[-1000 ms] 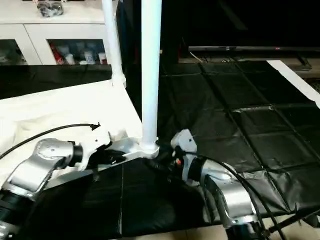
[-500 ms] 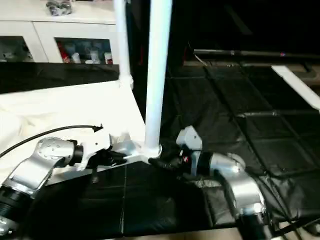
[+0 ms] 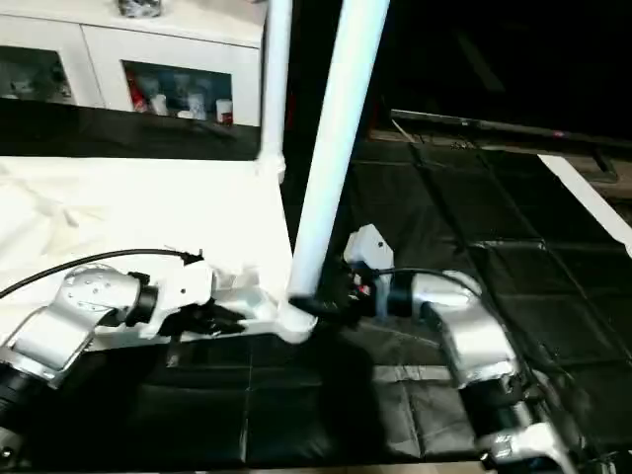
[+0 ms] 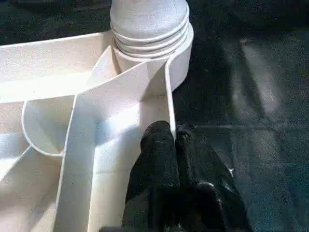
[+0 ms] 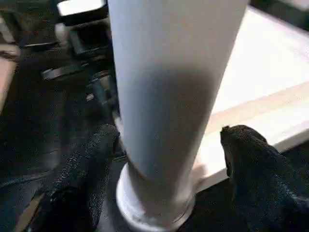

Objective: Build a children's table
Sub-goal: Rotate leg to tighten

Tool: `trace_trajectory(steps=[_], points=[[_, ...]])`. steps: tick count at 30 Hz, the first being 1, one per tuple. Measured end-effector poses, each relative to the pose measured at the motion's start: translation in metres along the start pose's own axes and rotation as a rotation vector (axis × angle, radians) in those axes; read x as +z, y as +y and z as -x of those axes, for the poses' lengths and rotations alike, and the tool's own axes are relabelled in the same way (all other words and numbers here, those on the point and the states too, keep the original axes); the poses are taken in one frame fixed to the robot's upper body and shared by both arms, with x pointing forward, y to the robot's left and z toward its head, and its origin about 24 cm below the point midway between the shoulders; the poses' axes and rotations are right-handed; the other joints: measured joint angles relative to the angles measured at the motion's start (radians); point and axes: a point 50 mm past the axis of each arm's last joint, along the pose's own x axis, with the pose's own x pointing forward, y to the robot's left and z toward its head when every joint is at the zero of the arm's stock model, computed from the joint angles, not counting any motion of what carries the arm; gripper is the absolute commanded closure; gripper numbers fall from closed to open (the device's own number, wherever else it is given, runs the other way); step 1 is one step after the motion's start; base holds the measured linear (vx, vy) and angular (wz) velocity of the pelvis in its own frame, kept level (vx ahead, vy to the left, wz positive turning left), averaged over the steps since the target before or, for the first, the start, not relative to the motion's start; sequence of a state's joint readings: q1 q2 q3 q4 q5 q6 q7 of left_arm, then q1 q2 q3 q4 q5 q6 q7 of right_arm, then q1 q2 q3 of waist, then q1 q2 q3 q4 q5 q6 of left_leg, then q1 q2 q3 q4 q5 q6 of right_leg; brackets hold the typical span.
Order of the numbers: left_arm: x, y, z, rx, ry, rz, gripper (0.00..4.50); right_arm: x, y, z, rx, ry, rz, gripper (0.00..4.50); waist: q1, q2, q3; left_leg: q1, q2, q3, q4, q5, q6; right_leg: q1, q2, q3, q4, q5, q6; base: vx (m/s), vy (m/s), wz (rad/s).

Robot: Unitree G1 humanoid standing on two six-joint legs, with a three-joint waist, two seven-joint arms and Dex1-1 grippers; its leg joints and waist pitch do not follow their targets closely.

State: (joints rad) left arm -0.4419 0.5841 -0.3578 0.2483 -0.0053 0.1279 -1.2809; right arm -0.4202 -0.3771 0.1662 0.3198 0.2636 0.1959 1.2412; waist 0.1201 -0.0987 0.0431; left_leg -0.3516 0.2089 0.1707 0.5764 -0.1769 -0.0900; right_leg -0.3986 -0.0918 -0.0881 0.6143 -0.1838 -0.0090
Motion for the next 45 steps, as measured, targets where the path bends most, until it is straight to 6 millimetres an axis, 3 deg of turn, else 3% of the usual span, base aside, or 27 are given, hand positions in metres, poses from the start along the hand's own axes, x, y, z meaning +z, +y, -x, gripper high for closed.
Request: trace_trajectory(steps=[10, 16, 24, 30, 35, 41, 45], points=[[0.003, 0.001, -0.001, -0.058, 0.015, -0.031, 4.5, -0.012, -0.002, -0.009, 0.097, 0.055, -0.042, 1.93, 0.018, 0.002, 0.001, 0.0, 0.0, 0.0, 0.002, 0.0, 0.0, 0.001, 0.0, 0.0, 0.001, 0.0, -0.001, 0.0, 0.0, 0.0], [0.003, 0.002, 0.0, -0.066, 0.016, -0.034, 4.5, -0.012, -0.005, -0.013, 0.135, 0.07, -0.032, 2.39, 0.019, 0.005, 0.003, 0.0, 0.0, 0.0, 0.002, 0.0, 0.0, 0.0, 0.0, 0.0, 0.002, 0.0, -0.001, 0.0, 0.0, 0.0], [0.002, 0.003, -0.001, -0.07, 0.014, -0.02, 4.5, -0.013, -0.005, -0.013, 0.139, 0.074, -0.036, 2.49, 0.02, 0.007, 0.003, 0.001, 0.0, 0.0, 0.002, 0.0, 0.0, 0.001, 0.0, 0.0, 0.002, 0.0, -0.001, 0.0, 0.0, 0.0], [0.002, 0.006, -0.008, -0.053, -0.023, 0.071, 4.5, -0.015, -0.003, -0.012, 0.106, 0.069, -0.068, 2.49, 0.026, 0.023, -0.001, 0.002, 0.0, 0.0, 0.003, 0.0, 0.0, 0.004, 0.0, 0.0, 0.002, 0.0, -0.001, 0.0, 0.0, 0.0], [0.002, 0.021, -0.02, 0.132, -0.03, 0.23, 4.5, -0.019, -0.014, -0.024, -0.196, 0.016, -0.16, 2.5, 0.013, 0.037, -0.001, 0.01, -0.001, -0.001, 0.003, 0.0, 0.0, 0.009, 0.0, 0.001, 0.002, -0.001, 0.002, 0.0, 0.0, 0.0], [0.014, 0.034, -0.049, 0.34, -0.065, 0.413, 4.5, -0.012, -0.032, -0.045, -0.61, 0.007, -0.227, 2.55, -0.035, 0.049, 0.004, 0.017, -0.001, -0.006, 0.002, 0.0, 0.0, 0.015, -0.002, -0.007, -0.012, -0.002, 0.004, 0.0, 0.0, 0.0], [0.02, 0.037, -0.058, 0.403, -0.082, 0.475, 4.5, -0.009, -0.036, -0.053, -0.723, -0.008, -0.262, 2.55, -0.039, 0.051, 0.004, 0.015, -0.003, -0.01, -0.001, 0.0, 0.0, 0.016, -0.001, -0.011, -0.022, -0.002, 0.003, 0.0, 0.0, 0.0]])
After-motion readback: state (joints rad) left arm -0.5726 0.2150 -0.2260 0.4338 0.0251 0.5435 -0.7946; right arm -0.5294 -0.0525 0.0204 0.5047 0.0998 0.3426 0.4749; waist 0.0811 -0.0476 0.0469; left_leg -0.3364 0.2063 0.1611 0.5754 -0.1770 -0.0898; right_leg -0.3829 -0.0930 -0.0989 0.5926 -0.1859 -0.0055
